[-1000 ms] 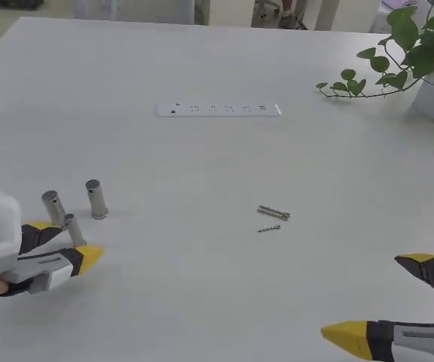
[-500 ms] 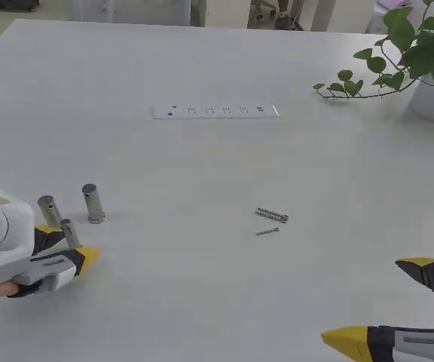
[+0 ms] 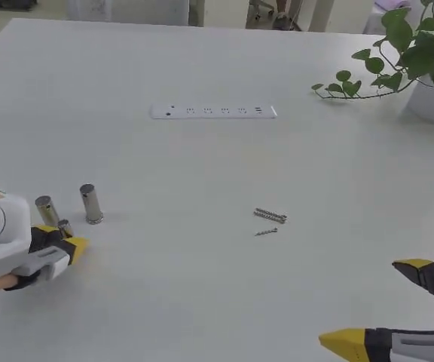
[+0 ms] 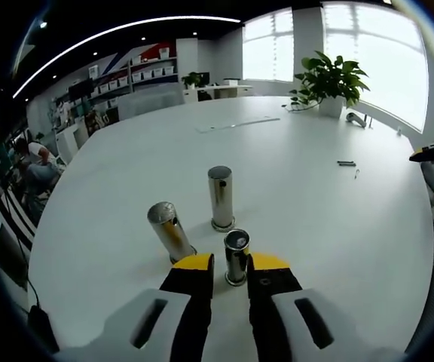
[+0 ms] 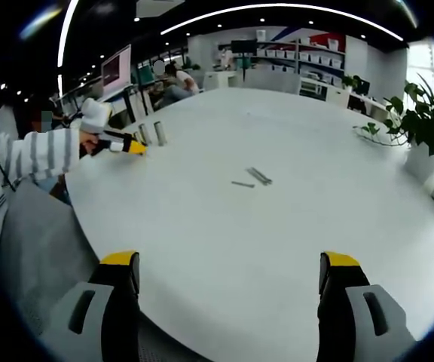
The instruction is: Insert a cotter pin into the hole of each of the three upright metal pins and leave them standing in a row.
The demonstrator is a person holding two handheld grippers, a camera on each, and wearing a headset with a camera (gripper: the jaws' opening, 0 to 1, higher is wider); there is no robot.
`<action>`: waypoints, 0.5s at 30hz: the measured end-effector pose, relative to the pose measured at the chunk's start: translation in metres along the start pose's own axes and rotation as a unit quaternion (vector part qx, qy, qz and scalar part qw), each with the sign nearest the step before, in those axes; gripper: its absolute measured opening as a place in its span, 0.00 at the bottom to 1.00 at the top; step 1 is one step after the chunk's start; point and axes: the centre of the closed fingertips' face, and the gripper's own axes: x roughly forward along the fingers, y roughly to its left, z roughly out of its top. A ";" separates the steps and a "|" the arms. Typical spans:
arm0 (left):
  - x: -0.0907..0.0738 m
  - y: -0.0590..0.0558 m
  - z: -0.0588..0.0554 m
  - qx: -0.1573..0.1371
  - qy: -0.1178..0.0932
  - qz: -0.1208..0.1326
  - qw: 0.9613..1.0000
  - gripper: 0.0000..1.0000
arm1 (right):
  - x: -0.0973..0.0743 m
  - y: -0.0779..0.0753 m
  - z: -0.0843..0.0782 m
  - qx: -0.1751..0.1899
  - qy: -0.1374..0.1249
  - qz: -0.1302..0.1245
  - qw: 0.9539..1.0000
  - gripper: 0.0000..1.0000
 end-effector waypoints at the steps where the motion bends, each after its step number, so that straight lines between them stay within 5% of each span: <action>1: 0.000 0.000 0.000 -0.002 0.000 0.002 1.000 0.15 | 0.000 0.000 0.000 0.000 0.000 0.000 1.000 1.00; 15: 0.002 -0.001 -0.006 -0.006 0.020 -0.008 1.000 0.08 | -0.001 0.000 0.000 0.005 -0.001 0.000 1.000 1.00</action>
